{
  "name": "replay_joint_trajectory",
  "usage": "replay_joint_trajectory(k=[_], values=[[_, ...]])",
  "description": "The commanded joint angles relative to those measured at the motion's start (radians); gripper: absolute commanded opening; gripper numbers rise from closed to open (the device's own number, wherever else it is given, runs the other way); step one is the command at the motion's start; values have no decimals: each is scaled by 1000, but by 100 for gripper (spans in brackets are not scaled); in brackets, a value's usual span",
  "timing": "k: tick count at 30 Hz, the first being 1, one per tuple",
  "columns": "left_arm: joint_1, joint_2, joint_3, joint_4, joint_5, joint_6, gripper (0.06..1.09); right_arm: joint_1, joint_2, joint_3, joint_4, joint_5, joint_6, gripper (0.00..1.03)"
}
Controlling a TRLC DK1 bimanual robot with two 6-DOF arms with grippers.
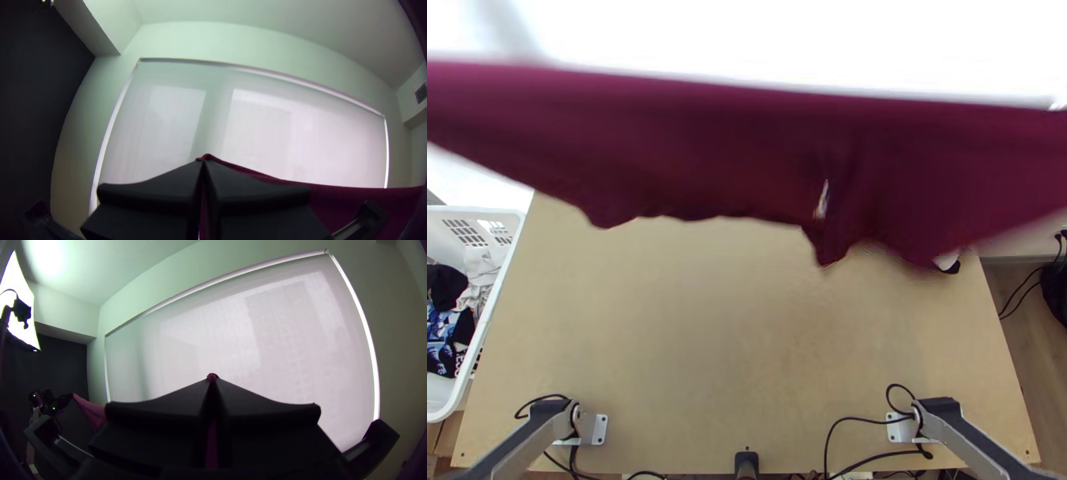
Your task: Fold the t-shirt
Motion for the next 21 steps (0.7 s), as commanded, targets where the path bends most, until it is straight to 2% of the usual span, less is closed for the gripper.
replay_joint_trajectory(k=[1,4,9,15,18,21], values=[[-15,-144,-26,-17,-7,-38,9,29,-91,-7,-72,9,-10,3],[-15,-203,-26,-63,7,-40,9,80,-143,7,-136,19,-6,3],[-12,-264,-26,-127,24,-72,9,90,-160,43,-188,26,21,3],[-10,-295,-62,-293,45,-196,9,137,-165,13,-282,26,64,3],[-9,-356,-198,-375,111,-255,9,138,-186,-92,-325,35,70,3],[-14,-431,-425,-408,183,-297,9,167,-252,-312,-308,69,66,3]])
